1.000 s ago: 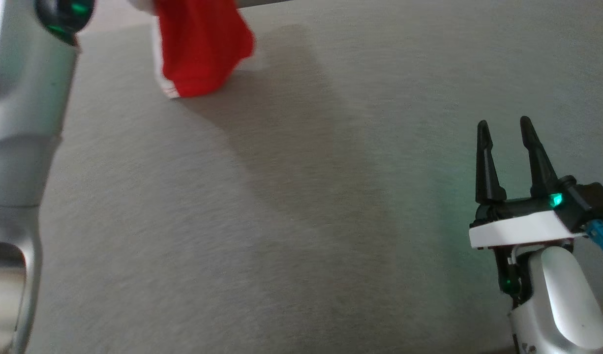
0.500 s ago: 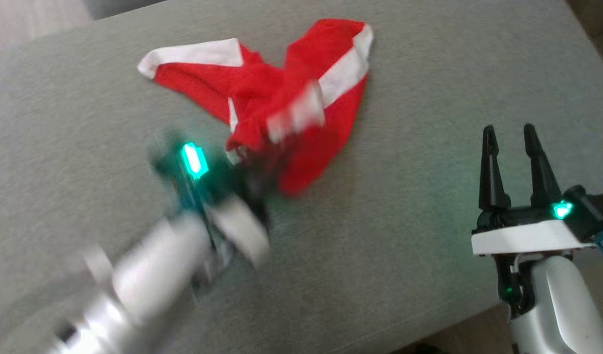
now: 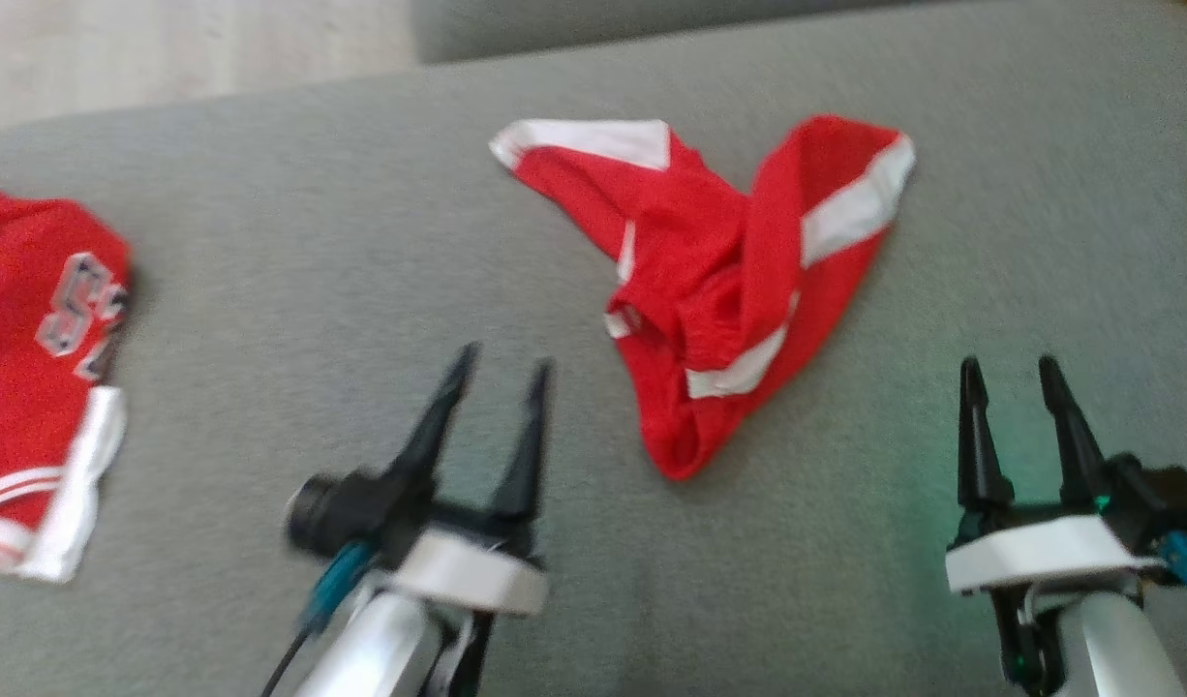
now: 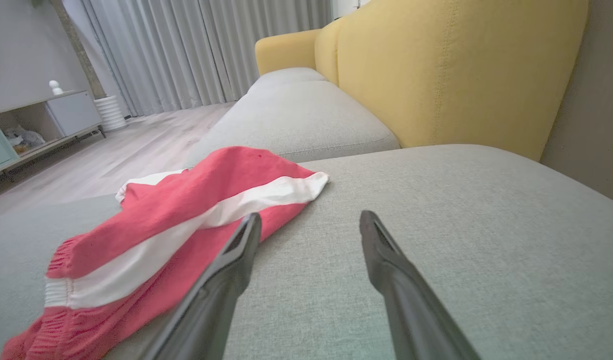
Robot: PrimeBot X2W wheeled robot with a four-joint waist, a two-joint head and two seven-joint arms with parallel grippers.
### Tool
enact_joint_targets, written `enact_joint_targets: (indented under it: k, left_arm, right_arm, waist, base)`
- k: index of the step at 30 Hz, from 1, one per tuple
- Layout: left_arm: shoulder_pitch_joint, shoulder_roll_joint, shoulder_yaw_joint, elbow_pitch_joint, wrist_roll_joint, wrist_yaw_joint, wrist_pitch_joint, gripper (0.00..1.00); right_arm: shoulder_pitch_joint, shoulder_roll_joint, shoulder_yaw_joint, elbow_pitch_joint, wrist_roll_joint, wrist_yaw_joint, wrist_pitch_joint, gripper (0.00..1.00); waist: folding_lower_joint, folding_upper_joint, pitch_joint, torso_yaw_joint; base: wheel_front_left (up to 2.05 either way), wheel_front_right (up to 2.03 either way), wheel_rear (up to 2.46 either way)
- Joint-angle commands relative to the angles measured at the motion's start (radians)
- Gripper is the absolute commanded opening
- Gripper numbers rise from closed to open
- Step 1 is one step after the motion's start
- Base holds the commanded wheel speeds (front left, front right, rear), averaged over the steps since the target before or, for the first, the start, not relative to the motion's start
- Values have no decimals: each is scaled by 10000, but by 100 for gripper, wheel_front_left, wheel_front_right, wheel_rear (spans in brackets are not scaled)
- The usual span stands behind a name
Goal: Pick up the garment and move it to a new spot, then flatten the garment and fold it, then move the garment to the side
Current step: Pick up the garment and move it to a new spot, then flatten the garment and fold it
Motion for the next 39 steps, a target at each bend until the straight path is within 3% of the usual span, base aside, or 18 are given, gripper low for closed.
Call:
enact_joint_targets:
  k: [1, 6, 11, 19, 39]
  left_arm:
    - [407, -85, 841, -625, 280, 112, -92, 100]
    - [2035, -444, 2564, -1858, 1309, -50, -93, 100]
    - [3184, -613, 3241, -2395, 2419, -211, -94, 100]
    - [3730, -759, 3489, -2442, 3221, -432, -94, 100]
    - [3770, -838, 3622, -2203, 3571, -583, -95, 100]
  right_arm:
    - [7, -47, 170, -281, -110, -7, -24, 100]
    - [526, -47, 139, -519, -171, -7, -24, 100]
    - [1136, -47, 337, -983, -352, -7, -24, 100]
    - [1874, -47, 598, -1498, -709, -7, -24, 100]
    - [1931, -47, 844, -1493, -625, -7, -24, 100]
  waist:
    - [2, 0, -728, 692]
    - [2, 0, -1354, 929]
    - [2, 0, -1731, 1011]
    - [2, 0, -1993, 1028]
    - [2, 0, -1904, 966]
  base:
    - [0, 0, 0]
    - [0, 0, 0]
    - [0, 0, 0]
    - [0, 0, 0]
    - [0, 0, 0]
